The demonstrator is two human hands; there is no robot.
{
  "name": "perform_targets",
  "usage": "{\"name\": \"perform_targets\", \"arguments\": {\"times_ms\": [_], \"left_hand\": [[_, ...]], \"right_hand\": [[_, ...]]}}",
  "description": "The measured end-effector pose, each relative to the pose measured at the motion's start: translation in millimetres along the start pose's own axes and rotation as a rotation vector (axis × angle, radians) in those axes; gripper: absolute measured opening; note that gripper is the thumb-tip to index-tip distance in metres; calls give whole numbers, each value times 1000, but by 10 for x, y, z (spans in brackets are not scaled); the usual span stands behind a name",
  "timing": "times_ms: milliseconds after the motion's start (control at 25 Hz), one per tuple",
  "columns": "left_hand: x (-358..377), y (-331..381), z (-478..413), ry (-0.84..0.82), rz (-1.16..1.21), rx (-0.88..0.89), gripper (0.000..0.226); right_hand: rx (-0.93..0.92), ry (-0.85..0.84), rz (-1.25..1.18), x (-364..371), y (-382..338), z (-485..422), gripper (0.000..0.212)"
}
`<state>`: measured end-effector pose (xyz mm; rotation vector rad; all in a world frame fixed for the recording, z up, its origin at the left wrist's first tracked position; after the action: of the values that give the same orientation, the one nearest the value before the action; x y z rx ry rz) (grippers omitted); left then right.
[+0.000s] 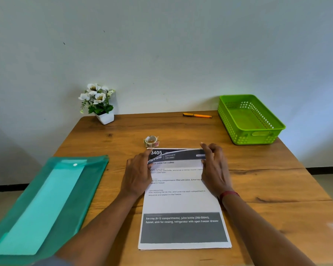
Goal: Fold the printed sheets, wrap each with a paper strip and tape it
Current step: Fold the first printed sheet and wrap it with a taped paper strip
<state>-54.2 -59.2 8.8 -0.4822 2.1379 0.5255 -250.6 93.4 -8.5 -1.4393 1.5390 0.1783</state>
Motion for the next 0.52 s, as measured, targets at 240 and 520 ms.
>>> {"name": "perform_targets", "arguments": {"times_ms": [240, 520], "left_hand": [[-63, 75, -24, 57, -78, 99, 19], [-65, 90, -13, 42, -31, 117, 19]], "right_hand": [[-12, 5, 132, -10, -19, -3, 59], [-169, 113, 47, -90, -128, 26, 16]]}}
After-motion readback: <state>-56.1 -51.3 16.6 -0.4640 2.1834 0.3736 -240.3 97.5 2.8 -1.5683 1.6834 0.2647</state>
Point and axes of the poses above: each hand's wrist, its own z-axis away from the middle knuckle, its own x-axis out of the palm, y = z × x, the point moved 9 cm from there along -z, towards the middle knuckle, and after that the axes turned 8 degrees about -z, right-handed, at the moved point
